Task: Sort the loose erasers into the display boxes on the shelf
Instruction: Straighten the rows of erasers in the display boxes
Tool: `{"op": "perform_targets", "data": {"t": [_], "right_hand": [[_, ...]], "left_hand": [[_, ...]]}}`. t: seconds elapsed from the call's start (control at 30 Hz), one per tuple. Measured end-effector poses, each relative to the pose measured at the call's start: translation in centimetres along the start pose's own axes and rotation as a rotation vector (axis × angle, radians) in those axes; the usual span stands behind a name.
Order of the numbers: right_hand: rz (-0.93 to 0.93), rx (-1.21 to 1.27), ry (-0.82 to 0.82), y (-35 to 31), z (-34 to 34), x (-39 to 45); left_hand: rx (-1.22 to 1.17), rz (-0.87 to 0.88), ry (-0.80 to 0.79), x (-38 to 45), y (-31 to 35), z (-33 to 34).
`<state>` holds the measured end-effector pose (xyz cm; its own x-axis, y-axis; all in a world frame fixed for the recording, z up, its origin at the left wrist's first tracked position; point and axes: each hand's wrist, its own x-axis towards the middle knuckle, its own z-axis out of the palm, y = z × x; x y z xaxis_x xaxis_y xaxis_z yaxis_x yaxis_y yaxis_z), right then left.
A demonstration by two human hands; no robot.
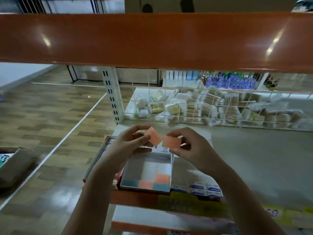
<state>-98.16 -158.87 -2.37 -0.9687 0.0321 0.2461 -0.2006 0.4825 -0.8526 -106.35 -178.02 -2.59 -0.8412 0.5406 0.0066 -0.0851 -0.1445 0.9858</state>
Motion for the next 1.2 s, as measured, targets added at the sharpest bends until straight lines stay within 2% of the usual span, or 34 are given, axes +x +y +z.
{"op": "perform_targets", "data": {"t": [0.23, 0.4, 0.5, 0.73, 0.87, 1.07, 1.2], "right_hand": [[-0.012, -0.160, -0.140, -0.4, 2.7, 1.7], [0.057, -0.223, -0.126, -0.4, 4.0, 2.8], [0.099, -0.245, -0.202, -0.2, 4.6, 3.2], [0.190, -0.248, -0.277, 0.5, 4.0, 3.4], [0.166, -0.321, -0.379, 0.6, 3.7, 3.4], [0.217, -0.255, -0.406, 0.4, 3.8, 3.4], [0.224, -0.355, -0.479, 0.1, 4.4, 3.9]], "left_hand": [[0.175, -0.025, -0.052, -0.5, -0.9, -3.9], [0.540, -0.004, -0.030, -0.1, -2.4, -6.3], [0.646, 0.017, -0.026, 0.2, -3.1, -6.6], [0.740, 0.025, -0.079, 0.5, -3.5, -6.2], [0.716, 0.014, -0.092, 0.5, -3.3, -6.1], [0.771, -0.022, -0.143, -0.2, -2.8, -5.9], [0.758, -0.030, -0.136, -0.6, -2.7, -6.4]]}}
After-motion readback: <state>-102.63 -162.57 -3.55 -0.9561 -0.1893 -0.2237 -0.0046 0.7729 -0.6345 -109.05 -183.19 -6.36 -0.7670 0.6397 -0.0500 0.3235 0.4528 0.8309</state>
